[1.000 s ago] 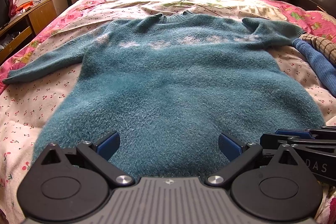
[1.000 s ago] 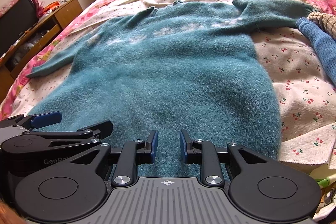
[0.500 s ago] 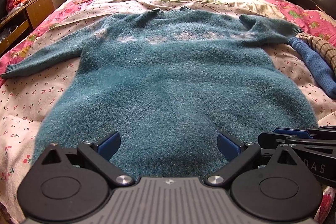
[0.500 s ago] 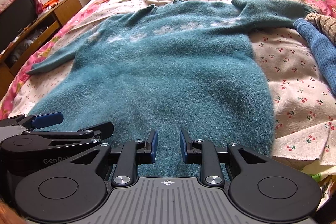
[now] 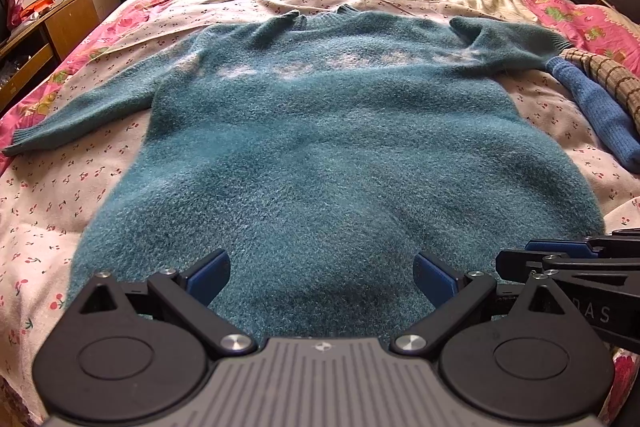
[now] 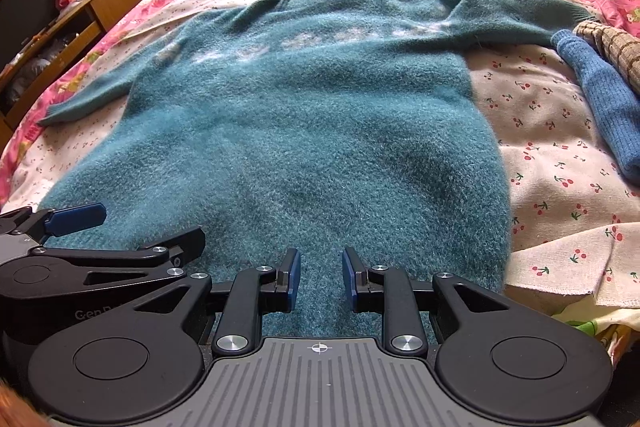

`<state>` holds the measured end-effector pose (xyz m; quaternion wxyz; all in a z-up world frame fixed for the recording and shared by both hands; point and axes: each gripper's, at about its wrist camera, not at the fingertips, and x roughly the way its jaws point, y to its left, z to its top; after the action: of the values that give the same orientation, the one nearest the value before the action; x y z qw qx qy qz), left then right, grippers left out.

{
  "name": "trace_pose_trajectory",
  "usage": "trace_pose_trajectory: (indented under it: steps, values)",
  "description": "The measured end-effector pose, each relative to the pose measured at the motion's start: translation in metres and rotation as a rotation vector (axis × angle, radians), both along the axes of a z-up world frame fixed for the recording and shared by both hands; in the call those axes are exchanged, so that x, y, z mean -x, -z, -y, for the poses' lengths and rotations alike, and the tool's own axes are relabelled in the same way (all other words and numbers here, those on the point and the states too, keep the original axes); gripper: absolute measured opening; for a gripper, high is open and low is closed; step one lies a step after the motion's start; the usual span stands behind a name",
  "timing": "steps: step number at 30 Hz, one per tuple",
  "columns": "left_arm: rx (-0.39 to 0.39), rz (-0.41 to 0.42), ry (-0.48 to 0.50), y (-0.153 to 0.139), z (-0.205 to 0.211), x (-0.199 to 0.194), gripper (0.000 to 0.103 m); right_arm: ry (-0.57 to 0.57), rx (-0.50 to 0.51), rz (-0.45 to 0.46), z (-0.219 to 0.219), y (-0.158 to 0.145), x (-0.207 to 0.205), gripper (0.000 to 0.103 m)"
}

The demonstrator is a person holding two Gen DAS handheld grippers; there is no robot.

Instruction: Fold small clothes

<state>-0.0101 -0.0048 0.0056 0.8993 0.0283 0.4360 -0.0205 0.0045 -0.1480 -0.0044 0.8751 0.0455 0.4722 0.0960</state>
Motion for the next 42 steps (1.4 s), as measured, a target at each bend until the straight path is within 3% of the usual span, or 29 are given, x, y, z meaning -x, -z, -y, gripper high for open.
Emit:
trace_pose_trajectory:
  steps: [28,42]
  values:
    - [-0.068,-0.023,0.019,-0.009,0.002,0.012,0.103,-0.034,0.098,-0.048,-0.015,-0.009,0.006,0.024]
    - [-0.048,-0.038,0.013,-0.006,0.0,0.014,0.103,-0.032,0.104,-0.052,-0.015,-0.007,0.008,0.024]
